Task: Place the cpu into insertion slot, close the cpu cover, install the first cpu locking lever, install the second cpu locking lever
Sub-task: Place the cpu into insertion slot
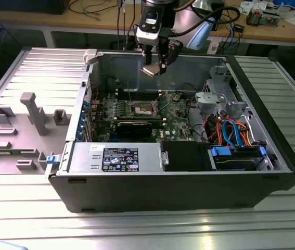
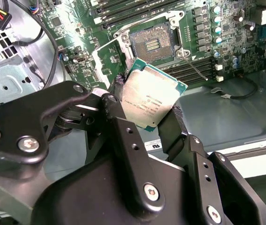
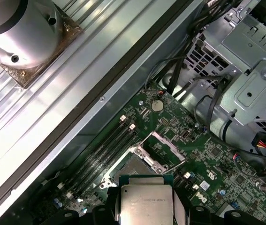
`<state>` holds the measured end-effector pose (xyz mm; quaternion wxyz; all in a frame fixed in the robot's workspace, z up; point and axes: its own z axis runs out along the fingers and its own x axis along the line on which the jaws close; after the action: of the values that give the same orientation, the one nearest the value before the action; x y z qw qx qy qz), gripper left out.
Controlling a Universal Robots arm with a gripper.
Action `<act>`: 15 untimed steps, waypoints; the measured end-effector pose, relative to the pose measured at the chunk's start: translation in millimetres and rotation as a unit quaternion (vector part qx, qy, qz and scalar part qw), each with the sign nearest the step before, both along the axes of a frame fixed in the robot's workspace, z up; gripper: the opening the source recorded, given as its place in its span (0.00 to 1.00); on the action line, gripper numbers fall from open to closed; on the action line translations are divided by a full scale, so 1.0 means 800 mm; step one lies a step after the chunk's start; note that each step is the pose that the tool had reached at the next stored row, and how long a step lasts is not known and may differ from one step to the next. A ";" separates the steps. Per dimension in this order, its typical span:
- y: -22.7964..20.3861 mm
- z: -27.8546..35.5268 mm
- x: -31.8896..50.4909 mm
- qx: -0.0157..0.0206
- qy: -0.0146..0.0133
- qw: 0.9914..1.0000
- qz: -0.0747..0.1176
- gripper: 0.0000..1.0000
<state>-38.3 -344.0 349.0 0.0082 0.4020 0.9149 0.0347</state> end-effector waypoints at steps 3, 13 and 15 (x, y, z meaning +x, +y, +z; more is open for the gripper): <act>0.0000 0.0000 0.000 0.000 0.000 1.000 0.000 0.54; 0.0000 -0.0002 0.000 0.000 0.000 1.000 -0.007 0.54; 0.0000 -0.0003 0.000 0.000 0.000 1.000 -0.019 0.54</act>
<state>-38.3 -344.0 348.7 0.0089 0.4196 0.9070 0.0345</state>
